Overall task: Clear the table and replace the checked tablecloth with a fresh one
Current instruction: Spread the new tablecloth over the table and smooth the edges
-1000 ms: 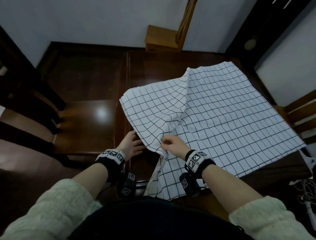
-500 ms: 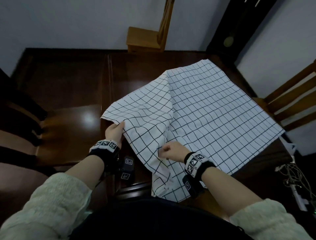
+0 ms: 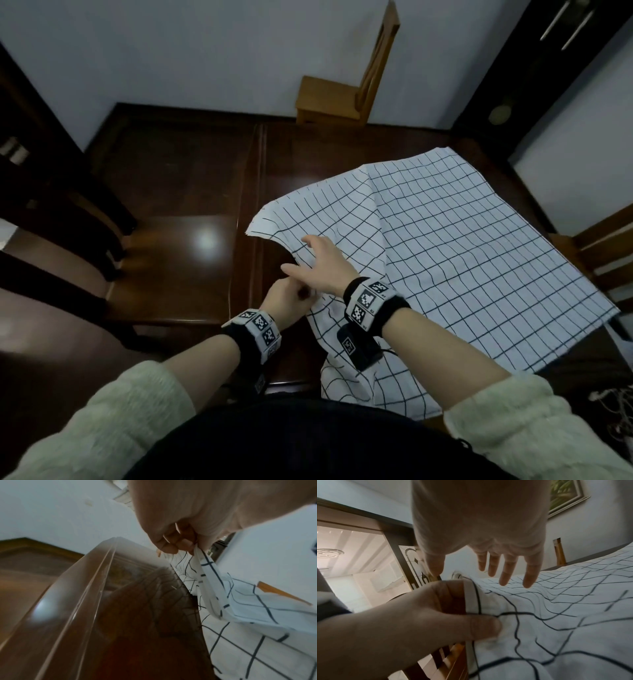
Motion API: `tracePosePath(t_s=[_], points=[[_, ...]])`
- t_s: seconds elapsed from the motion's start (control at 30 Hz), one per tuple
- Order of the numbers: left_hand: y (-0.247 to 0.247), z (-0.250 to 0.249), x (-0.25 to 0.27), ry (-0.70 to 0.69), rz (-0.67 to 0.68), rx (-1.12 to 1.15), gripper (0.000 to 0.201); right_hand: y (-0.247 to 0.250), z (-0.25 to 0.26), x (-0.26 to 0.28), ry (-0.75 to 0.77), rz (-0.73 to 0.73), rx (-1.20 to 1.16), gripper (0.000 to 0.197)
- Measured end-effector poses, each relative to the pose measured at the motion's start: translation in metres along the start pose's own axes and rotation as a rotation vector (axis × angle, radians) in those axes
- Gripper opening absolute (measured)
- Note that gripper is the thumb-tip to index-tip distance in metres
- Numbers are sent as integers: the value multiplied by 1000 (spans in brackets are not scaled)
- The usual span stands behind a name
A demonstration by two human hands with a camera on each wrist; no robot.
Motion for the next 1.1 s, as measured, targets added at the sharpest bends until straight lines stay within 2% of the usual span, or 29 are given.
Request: tracePosePath(t_s=[0.07,0.1,0.13,0.23,0.3,0.37,0.43,0.5,0.6,0.63,0.7,0.8,0.87,0.93,1.03,1.1], points=[[-3,-6,2,-112,23,-60,9,-3,0,-7,-10,-10,37,83],[-4,-7,3,-161,22,-86,10,-1,0,-10,-11,-38,35,77],[-5,-6,2,-197,15,-117,17,3,0,-12,-12,-72,24,65],[-5,-4,0,-281,13,-185,33,14,-1,-21,12,-159,65,12],[-5,-1,-2,-303,32,-219,34,16,-6,-28,6,-172,64,28],[-5,7,-5,-240,52,-238,31,17,-14,-32,-17,-179,-35,35],[-1,19,-8,-73,77,-234,28,17,-23,-35,-29,-198,-179,42],[7,28,-11,107,50,-134,34,14,-33,-35,-68,-199,-341,48],[18,32,-23,219,-58,83,40,10,-47,-35,-129,-176,-526,40],[19,31,-29,229,-80,165,41,8,-50,-35,-136,-172,-563,40],[17,24,-40,223,-69,315,45,7,-55,-37,-152,-179,-615,56],[10,9,-50,167,-11,429,33,9,-54,-38,-138,-184,-692,53],[8,2,-54,119,-22,437,24,11,-54,-37,-137,-175,-746,49],[6,-1,-57,90,-48,433,31,13,-53,-35,-135,-181,-795,49],[4,3,-60,118,-69,435,42,17,-55,-35,-137,-212,-781,51],[5,5,-63,134,-66,422,41,18,-57,-34,-142,-222,-768,58]])
Point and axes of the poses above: each hand's wrist, its own x-axis away from the middle knuckle, its own y-axis out of the back of the hand, z = x × y, the point moved 6 cm from there along -x, towards the middle knuckle
